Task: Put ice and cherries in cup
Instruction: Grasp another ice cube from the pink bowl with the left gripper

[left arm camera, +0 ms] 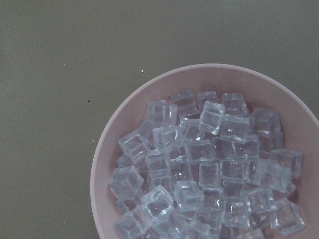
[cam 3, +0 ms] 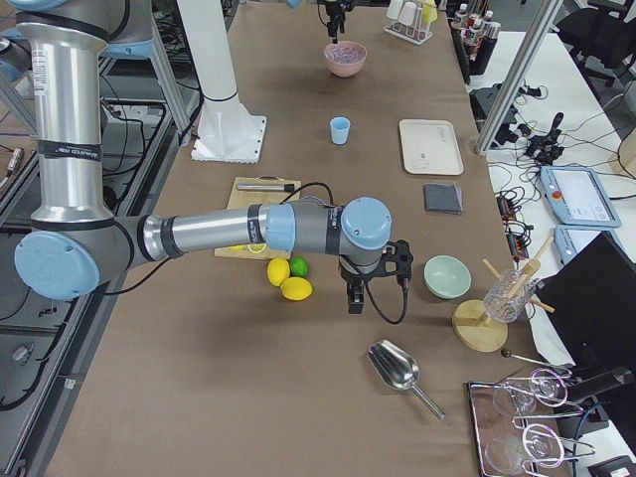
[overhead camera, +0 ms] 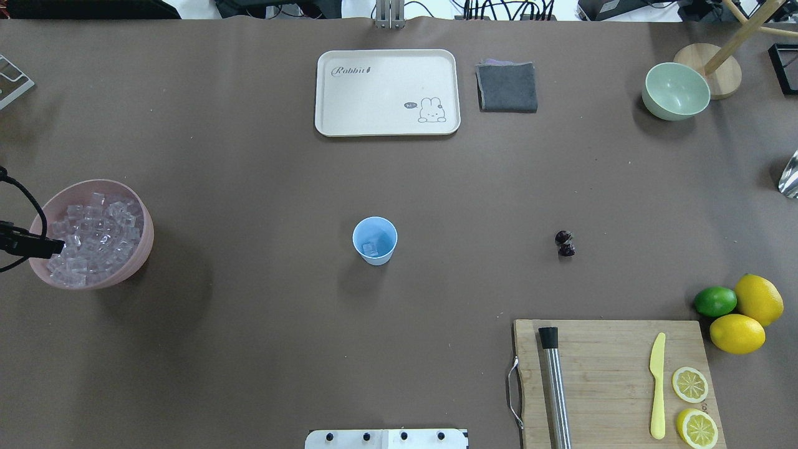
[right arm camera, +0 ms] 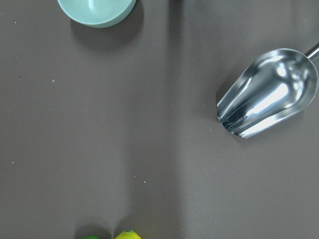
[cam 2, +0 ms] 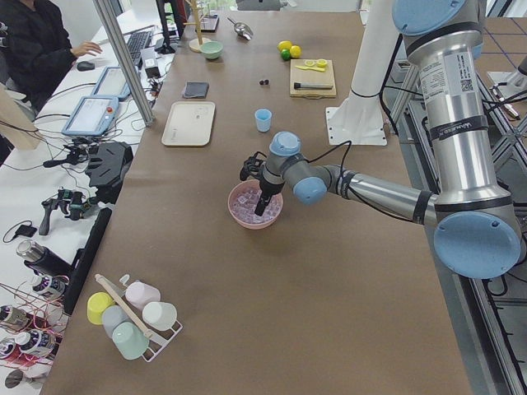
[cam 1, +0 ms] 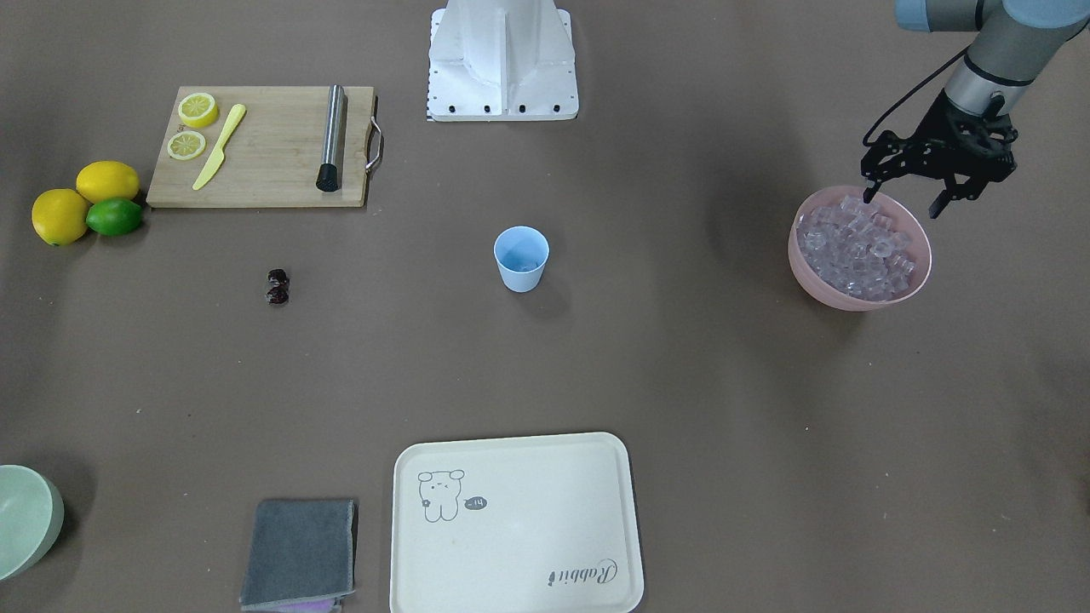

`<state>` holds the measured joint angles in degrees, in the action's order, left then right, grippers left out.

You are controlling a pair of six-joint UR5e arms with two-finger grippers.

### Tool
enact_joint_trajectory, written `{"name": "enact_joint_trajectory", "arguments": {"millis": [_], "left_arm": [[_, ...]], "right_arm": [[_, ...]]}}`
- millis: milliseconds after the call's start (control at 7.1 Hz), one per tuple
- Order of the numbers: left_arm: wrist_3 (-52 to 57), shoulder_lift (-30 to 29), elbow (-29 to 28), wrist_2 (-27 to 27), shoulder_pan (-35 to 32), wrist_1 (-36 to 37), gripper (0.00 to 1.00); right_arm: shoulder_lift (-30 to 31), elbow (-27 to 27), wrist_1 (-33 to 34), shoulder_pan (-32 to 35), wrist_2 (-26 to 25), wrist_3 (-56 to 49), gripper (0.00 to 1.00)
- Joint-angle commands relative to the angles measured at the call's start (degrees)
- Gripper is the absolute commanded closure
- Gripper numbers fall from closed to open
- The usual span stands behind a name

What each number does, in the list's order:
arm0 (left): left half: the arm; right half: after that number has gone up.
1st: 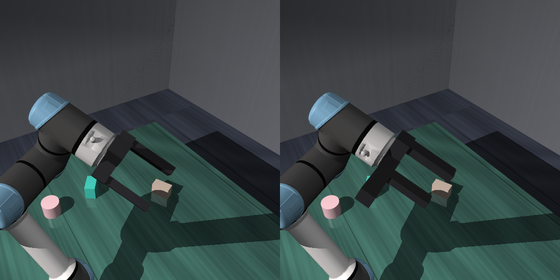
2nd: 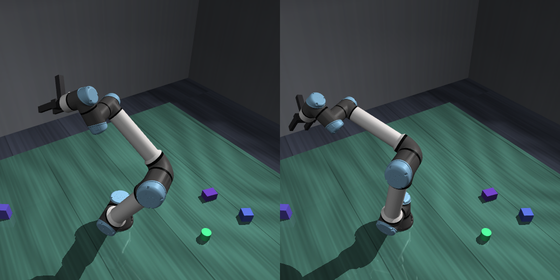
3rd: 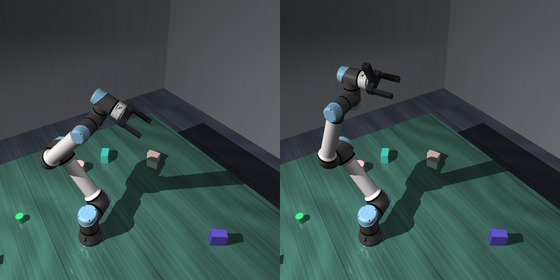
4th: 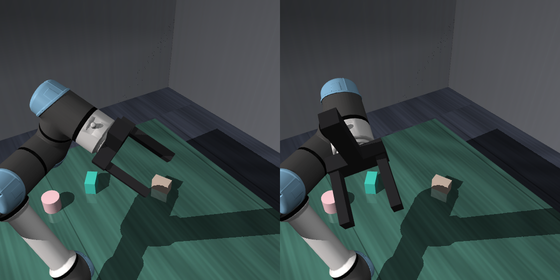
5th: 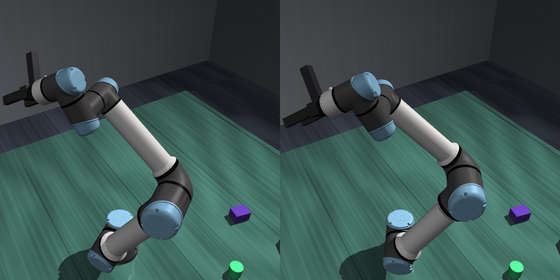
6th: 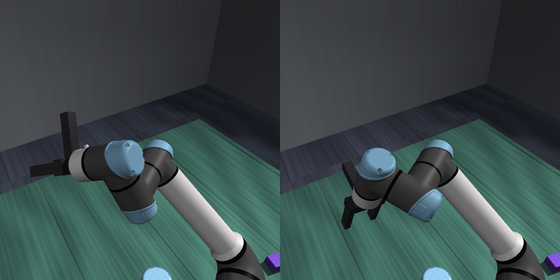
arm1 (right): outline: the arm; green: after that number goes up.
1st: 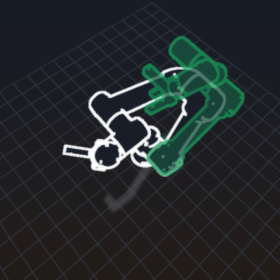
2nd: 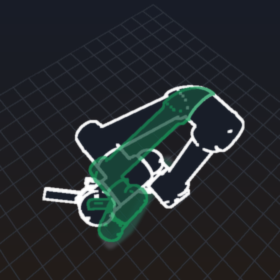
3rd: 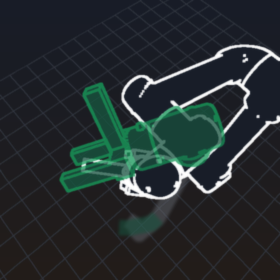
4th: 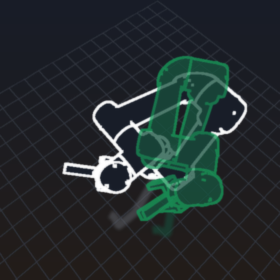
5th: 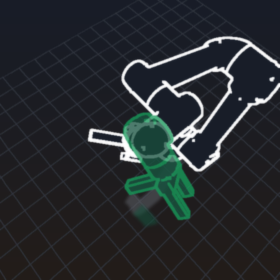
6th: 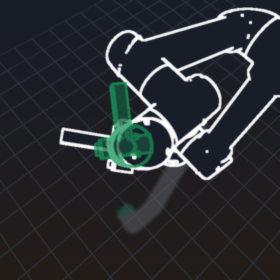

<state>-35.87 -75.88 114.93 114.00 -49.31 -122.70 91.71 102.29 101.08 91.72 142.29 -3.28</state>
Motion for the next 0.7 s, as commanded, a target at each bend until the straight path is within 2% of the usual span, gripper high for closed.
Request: {"name": "enact_joint_trajectory", "arguments": {"millis": [0, 282, 563], "left_arm": [[-2.63, -1.2, -0.67, -0.62, 3.77, 0.0, 0.03], [-2.46, -0.94, -1.63, -0.62, 4.48, -0.08, 0.03], [-2.45, -0.59, -1.91, -0.53, 4.48, -0.96, 0.1]], "right_arm": [[-0.04, 0.01, -0.01, -0.05, 0.0, -0.06, 0.0], [-0.04, 0.01, -0.01, -0.05, -0.09, 0.03, 0.0], [0.04, 0.27, 0.08, -0.05, -0.09, 0.03, 0.0]]}}
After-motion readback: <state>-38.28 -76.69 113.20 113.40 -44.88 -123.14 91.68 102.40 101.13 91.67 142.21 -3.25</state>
